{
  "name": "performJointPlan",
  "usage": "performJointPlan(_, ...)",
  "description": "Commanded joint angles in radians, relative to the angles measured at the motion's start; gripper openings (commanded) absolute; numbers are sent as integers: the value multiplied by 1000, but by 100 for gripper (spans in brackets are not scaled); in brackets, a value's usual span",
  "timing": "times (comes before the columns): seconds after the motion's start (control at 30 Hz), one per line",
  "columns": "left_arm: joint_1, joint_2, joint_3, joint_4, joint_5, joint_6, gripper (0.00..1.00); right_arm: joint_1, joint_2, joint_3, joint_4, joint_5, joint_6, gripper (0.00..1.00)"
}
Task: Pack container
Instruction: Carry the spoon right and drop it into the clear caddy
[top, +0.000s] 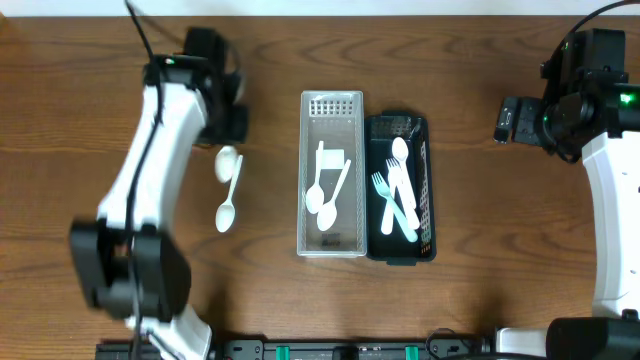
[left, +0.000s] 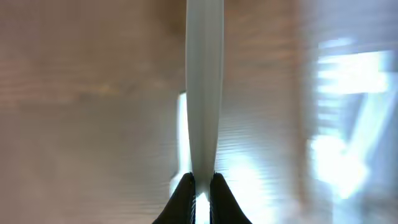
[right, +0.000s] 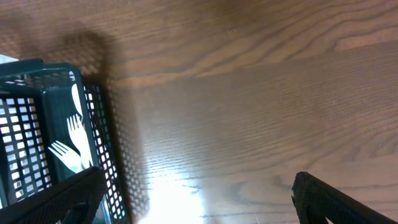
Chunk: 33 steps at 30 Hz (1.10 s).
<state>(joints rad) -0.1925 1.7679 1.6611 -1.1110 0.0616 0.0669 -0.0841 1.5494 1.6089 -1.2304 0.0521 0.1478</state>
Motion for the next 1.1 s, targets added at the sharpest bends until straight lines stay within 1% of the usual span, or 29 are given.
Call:
performJointPlan(0.0,-109,-46,5,-10,10,-104,6,-7,8,-2,0,-4,-11,99)
performJointPlan(0.13,-256,-25,-23,23,10,-189,6,-7,8,-2,0,-4,-11,99)
performJointPlan(0.3,-379,48,-75,90,10,-211,6,-7,8,-2,0,-4,-11,99)
performJointPlan(0.47,-446,157,-94,111,10,-211,6,-7,8,-2,-3,-4,-11,99)
performJointPlan(0.6,-451,199,-94,111,9,-211,7,-7,8,-2,-6,-4,-11,99)
performJointPlan(0.67,-444,195,-92,111,8,-196,29,-7,8,-2,-5,-4,-11,99)
performJointPlan(0.7,-440,191,-88,110,8,-185,36,-7,8,-2,-6,-4,-11,99)
performJointPlan(0.73,-435,184,-79,105,8,-171,37,-7,8,-2,-6,-4,-11,99)
performJointPlan(0.87,-411,132,-29,63,-8,-93,55,-8,8,-2,-8,-4,-11,99)
performJointPlan(0.93,-385,82,-9,43,-75,-90,58,-8,8,-2,-8,-4,-11,99)
performJointPlan(0.97,-367,56,-5,38,-95,-90,62,-7,8,-2,-8,-4,-11,99)
performJointPlan(1.07,-279,-28,-4,29,-113,-86,67,-7,8,-2,-7,-4,-11,99)
